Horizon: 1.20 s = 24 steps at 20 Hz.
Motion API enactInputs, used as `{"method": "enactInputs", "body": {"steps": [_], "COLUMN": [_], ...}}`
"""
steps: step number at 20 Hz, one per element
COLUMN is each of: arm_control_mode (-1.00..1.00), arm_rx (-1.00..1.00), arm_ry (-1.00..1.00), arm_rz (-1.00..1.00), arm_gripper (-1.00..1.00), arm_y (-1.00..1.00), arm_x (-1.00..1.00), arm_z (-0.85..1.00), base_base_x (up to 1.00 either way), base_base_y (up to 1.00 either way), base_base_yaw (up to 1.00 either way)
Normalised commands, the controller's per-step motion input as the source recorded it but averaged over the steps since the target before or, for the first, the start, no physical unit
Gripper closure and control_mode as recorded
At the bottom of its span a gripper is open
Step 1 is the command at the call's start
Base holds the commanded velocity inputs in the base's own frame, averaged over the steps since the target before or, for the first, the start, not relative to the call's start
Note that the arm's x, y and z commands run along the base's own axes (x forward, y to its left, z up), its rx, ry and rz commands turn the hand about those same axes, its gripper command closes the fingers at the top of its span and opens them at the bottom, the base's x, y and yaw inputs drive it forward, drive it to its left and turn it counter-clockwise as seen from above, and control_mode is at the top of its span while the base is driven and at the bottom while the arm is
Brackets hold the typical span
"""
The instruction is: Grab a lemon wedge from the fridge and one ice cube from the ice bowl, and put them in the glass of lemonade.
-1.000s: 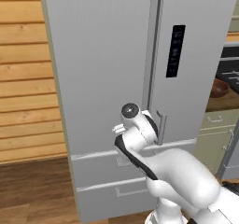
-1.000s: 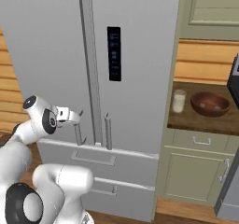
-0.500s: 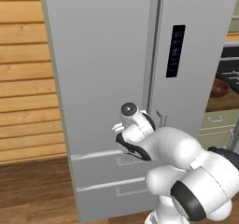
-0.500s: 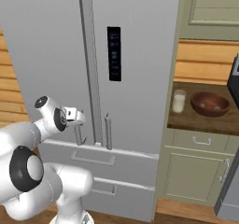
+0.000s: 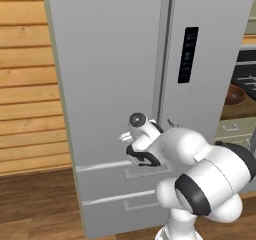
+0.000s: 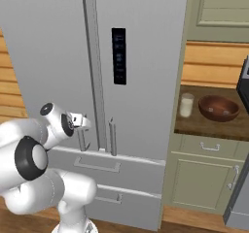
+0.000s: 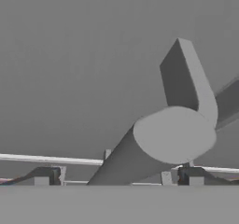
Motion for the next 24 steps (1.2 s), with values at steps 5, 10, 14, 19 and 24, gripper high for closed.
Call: {"method": "enactInputs", "body": {"steps": [5, 10, 14, 19, 24], "arm_control_mode": [-1.00, -1.00, -1.00, -1.00, -1.00], "arm_rx": [0.00, 0.00, 0.00, 0.00, 0.02], "arm_ry": [-0.03, 0.00, 0.00, 0.00, 0.00], "arm_rz": [0.00, 0.00, 0.00, 0.00, 0.00], "arm_gripper": [-1.00, -1.00, 1.00, 1.00, 1.00], "arm_y": [0.00, 0.00, 0.00, 0.00, 0.00], "arm_x": [0.25, 0.33, 0.19, 0.03, -0.33], "arm_z": [-0.18, -0.12, -0.05, 0.00, 0.01], "base_base_x": [0.00, 0.00, 0.00, 0.00, 0.00], "base_base_y": [0.00, 0.00, 0.00, 0.00, 0.00], "base_base_yaw": [0.00, 0.00, 0.00, 0.00, 0.00]}}
